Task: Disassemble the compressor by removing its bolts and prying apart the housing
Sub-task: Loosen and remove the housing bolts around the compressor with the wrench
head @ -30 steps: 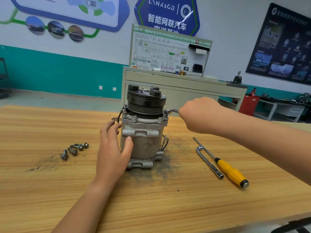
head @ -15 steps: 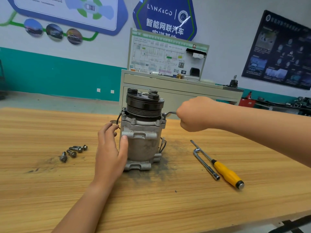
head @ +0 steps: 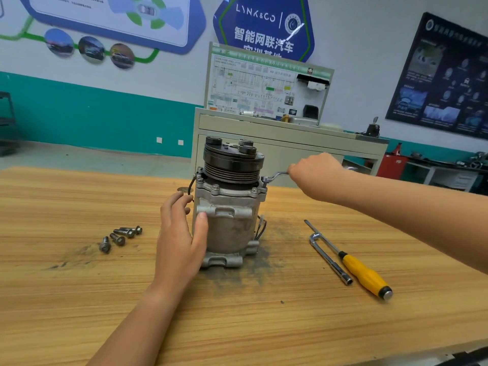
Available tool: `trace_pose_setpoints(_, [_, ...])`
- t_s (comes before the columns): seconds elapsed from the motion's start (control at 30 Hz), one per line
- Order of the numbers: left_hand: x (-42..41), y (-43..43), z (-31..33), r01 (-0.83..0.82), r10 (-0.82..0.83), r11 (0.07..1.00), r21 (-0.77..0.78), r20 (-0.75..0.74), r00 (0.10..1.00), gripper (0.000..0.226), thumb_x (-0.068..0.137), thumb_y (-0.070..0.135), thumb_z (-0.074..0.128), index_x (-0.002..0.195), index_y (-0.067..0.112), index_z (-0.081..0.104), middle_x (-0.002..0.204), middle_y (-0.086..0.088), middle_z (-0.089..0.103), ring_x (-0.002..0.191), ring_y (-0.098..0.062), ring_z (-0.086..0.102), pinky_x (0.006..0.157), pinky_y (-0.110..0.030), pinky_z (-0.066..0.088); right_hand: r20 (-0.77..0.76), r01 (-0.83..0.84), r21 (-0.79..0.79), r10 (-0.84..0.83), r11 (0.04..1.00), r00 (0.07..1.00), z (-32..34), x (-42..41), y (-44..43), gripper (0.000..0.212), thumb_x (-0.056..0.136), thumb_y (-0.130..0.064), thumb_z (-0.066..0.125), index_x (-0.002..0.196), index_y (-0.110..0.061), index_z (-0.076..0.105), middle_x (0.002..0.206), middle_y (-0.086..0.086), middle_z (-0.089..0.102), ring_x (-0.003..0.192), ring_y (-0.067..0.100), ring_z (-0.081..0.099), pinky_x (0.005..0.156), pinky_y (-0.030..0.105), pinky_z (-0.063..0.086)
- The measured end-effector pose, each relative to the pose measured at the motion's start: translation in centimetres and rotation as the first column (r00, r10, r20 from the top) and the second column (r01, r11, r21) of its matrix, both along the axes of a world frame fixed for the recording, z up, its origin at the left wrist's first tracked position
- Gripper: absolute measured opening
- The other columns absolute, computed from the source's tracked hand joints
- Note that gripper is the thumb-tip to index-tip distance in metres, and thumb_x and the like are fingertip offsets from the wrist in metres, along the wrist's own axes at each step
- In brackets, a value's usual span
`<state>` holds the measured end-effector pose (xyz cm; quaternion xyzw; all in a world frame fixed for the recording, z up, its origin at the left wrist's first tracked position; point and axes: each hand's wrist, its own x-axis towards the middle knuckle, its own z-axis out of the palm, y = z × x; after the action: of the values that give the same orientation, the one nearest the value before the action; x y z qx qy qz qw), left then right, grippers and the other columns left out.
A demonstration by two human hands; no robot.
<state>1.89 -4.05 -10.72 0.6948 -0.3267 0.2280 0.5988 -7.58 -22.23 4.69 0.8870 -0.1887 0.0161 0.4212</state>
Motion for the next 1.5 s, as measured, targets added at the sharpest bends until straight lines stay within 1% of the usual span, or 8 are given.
trace_pose_setpoints(0.1, [0.1, 0.0, -0.2, -0.003, 0.003, 1.000, 0.001, 0.003, 1.000, 0.037, 0.096, 0.022, 0.046, 0.131, 0.010, 0.043, 0.139, 0.000, 0.034, 0.108, -0.008, 0.045, 0.086, -0.022, 0.032, 0.093, -0.068, 0.055, 0.063, 0.996, 0.994, -1.0, 1.6, -0.9, 0.025, 0.090, 0.002, 0.044, 0.110, -0.010, 0.054, 0.069, -0.001, 0.052, 0.069, 0.021, 0.053, 0.078, 0.031, 0.042])
trace_pose_setpoints(0.17, [0.2, 0.0, -0.3, -0.002, 0.002, 1.000, 0.006, -0.005, 1.000, 0.039, 0.096, 0.029, 0.045, 0.131, 0.011, 0.044, 0.137, 0.004, 0.034, 0.108, -0.007, 0.045, 0.086, -0.021, 0.032, 0.160, -0.148, 0.064, 0.136, 0.987, 0.978, -1.7, 2.6, -1.7, 0.028, 0.088, 0.005, 0.043, 0.111, -0.007, 0.051, 0.082, 0.003, 0.064, 0.082, 0.025, 0.059, 0.101, 0.037, 0.031])
trace_pose_setpoints(0.3, [0.1, -0.1, -0.1, -0.001, 0.001, 1.000, 0.008, -0.011, 1.000, 0.052, 0.086, 0.038, 0.037, 0.130, 0.012, 0.045, 0.130, 0.013, 0.032, 0.106, -0.004, 0.044, 0.086, -0.017, 0.031, 0.228, -0.237, 0.061, 0.218, 0.970, 0.949, -2.1, 3.9, -2.6, 0.033, 0.086, 0.008, 0.042, 0.115, -0.006, 0.050, 0.091, 0.007, 0.067, 0.089, 0.027, 0.061, 0.112, 0.039, 0.019])
trace_pose_setpoints(0.4, [0.2, 0.0, -0.2, 0.000, 0.001, 1.000, 0.009, -0.021, 1.000, 0.053, 0.086, 0.040, 0.037, 0.131, 0.013, 0.044, 0.132, 0.011, 0.033, 0.106, -0.003, 0.044, 0.082, -0.010, 0.029, 0.299, -0.282, 0.101, 0.241, 0.954, 0.923, -2.4, 3.5, -3.0, 0.031, 0.091, 0.002, 0.040, 0.119, -0.008, 0.050, 0.095, 0.007, 0.066, 0.090, 0.026, 0.060, 0.108, 0.038, 0.025])
trace_pose_setpoints(0.47, [0.2, -0.1, -0.3, 0.003, -0.003, 1.000, 0.007, -0.026, 1.000, 0.053, 0.085, 0.040, 0.037, 0.131, 0.013, 0.044, 0.134, 0.009, 0.033, 0.106, -0.002, 0.044, 0.082, -0.009, 0.029, 0.425, -0.309, 0.134, 0.227, 0.942, 0.876, -2.7, 2.5, -3.2, 0.027, 0.097, -0.008, 0.035, 0.119, -0.008, 0.049, 0.095, 0.007, 0.065, 0.079, 0.026, 0.056, 0.087, 0.035, 0.038])
trace_pose_setpoints(0.6, [0.1, -0.2, -0.2, 0.012, -0.011, 1.000, 0.001, -0.024, 1.000, 0.050, 0.086, 0.040, 0.038, 0.130, 0.017, 0.043, 0.131, 0.014, 0.031, 0.106, 0.000, 0.043, 0.079, -0.001, 0.029, 0.684, -0.432, 0.307, 0.119, 0.848, 0.720, -3.3, -0.4, -2.4, 0.026, 0.101, -0.023, 0.029, 0.112, -0.006, 0.045, 0.069, 0.006, 0.053, 0.055, 0.024, 0.041, 0.048, 0.031, 0.023])
trace_pose_setpoints(0.97, [0.0, 0.0, -0.3, -0.008, 0.007, 1.000, -0.013, -0.040, 0.999, 0.038, 0.093, 0.022, 0.047, 0.130, 0.013, 0.043, 0.139, 0.002, 0.033, 0.105, -0.004, 0.043, 0.076, 0.006, 0.028, 0.300, -0.131, 0.310, 0.033, 0.942, 0.953, -2.6, -3.7, 1.7, 0.021, 0.098, -0.017, 0.035, 0.111, -0.015, 0.051, 0.063, -0.002, 0.041, 0.053, 0.011, 0.037, 0.045, 0.025, 0.029])
trace_pose_setpoints(1.5, [-0.1, 0.0, -0.3, -0.001, 0.000, 1.000, -0.027, -0.060, 0.998, 0.037, 0.094, 0.022, 0.047, 0.130, 0.014, 0.043, 0.140, 0.003, 0.031, 0.106, -0.004, 0.044, 0.072, -0.003, 0.033, -0.106, -0.095, -0.020, 0.093, 0.995, 0.990, 0.8, -2.2, 4.0, 0.021, 0.092, -0.005, 0.038, 0.104, -0.009, 0.055, 0.061, -0.001, 0.038, 0.049, 0.013, 0.037, 0.039, 0.024, 0.029])
